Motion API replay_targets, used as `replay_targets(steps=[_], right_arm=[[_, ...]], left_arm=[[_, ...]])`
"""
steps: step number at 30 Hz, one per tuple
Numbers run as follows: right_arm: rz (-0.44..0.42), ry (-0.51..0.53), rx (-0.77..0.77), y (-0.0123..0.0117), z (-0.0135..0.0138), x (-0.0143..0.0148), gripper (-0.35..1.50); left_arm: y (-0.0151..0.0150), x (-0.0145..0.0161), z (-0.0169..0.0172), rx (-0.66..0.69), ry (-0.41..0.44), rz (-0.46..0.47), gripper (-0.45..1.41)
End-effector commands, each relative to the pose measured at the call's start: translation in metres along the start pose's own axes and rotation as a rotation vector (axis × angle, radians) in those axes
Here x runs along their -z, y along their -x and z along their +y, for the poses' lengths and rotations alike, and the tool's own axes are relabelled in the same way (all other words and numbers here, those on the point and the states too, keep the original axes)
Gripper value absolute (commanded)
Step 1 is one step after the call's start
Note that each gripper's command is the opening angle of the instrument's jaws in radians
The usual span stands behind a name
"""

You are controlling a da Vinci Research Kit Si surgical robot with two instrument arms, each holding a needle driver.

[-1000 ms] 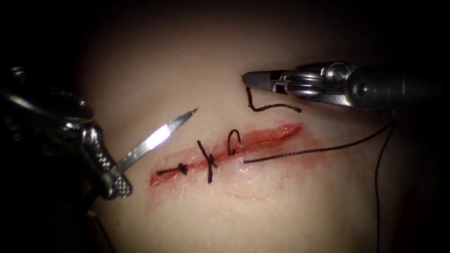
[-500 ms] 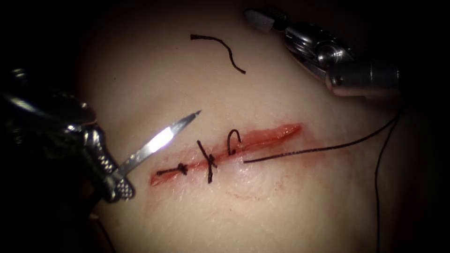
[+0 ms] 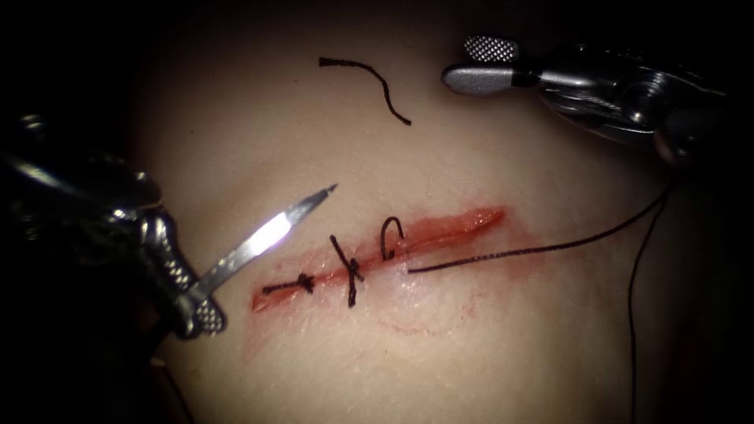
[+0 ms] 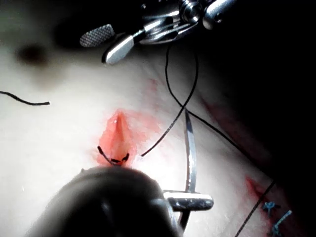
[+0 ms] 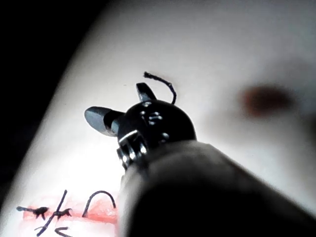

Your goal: Wound Closure

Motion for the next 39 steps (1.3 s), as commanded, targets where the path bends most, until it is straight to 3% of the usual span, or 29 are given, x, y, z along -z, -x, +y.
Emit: replay_targets(steps=[1, 4, 5, 10, 15, 22, 39], right_arm=[[-0.024, 0.013, -0.021, 0.0008, -0.0012, -0.0008, -0.35], [-0.168, 0.060, -0.028, 0.0033, -0.0028, -0.0012, -0.35], [-0.256, 0.063, -0.023, 0.0052, -0.0036, -0.0021, -0.35], [-0.305, 0.051, -0.093, 0.0100, -0.0044, -0.0041, -0.35], [-0.361, 0.090, -0.156, 0.0119, -0.0052, -0.0053, -0.35], [-0.316, 0.114, -0.185, 0.0114, -0.0056, -0.0075, -0.35], [-0.164, 0.193, -0.221, 0.0078, -0.0049, -0.0088, -0.35]], left_arm=[[-0.0001, -0.0003, -0.0006, 0.000, 0.000, 0.000, -0.45], [-0.0001, -0.0003, -0.0006, 0.000, -0.001, 0.000, -0.45], [-0.0001, -0.0003, -0.0006, 0.000, -0.001, 0.000, -0.45], [-0.0001, -0.0003, -0.0006, 0.000, 0.000, 0.000, -0.45], [-0.0001, -0.0003, -0.0006, 0.000, 0.000, 0.000, -0.45], [-0.0001, -0.0003, -0.0006, 0.000, -0.001, 0.001, -0.45], [-0.0001, -0.0004, -0.0007, -0.001, -0.001, 0.001, -0.45]])
